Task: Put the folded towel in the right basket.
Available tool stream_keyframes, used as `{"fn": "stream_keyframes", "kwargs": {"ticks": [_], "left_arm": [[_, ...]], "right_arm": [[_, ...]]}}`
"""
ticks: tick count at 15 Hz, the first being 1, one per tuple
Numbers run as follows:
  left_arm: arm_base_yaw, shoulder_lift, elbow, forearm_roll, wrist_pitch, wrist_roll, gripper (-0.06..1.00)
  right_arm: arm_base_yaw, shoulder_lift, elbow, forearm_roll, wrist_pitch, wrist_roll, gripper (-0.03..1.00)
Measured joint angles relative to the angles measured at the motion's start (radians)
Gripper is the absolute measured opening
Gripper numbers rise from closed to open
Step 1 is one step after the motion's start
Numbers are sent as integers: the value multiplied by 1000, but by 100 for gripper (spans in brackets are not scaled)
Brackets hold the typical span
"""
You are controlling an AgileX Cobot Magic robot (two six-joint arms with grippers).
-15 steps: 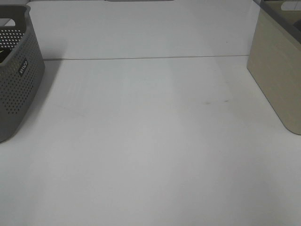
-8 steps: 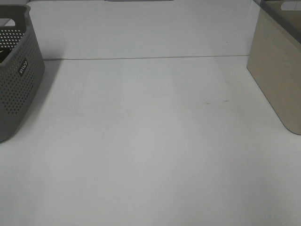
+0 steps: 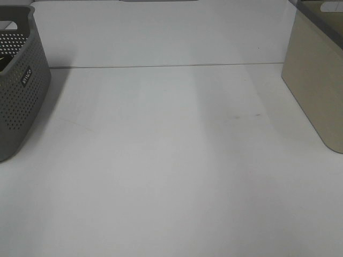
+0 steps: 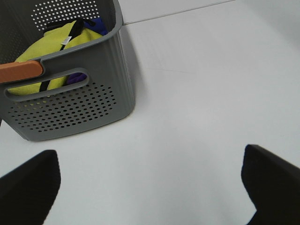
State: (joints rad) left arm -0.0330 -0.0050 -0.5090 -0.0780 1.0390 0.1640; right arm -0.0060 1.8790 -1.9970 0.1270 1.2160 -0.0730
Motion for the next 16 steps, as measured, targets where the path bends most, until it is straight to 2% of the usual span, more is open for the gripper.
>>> {"fn": "stream_keyframes", "kwargs": {"ticks": [2,4,8,10,16], "left_arm": [[0,0,0,0,0,0,99],[0,0,0,0,0,0,99],[0,0,0,0,0,0,99],[0,0,0,0,0,0,99],[0,0,0,0,0,0,99]], "right_arm": [[51,-53,3,-36,1,28,79],[64,-112,37,-46,1,44,79],[65,-384,374,-111,-1,46,79],[65,-535,593,-127,0,46,79],[65,-975,1168,-127,-1,73,79]]}}
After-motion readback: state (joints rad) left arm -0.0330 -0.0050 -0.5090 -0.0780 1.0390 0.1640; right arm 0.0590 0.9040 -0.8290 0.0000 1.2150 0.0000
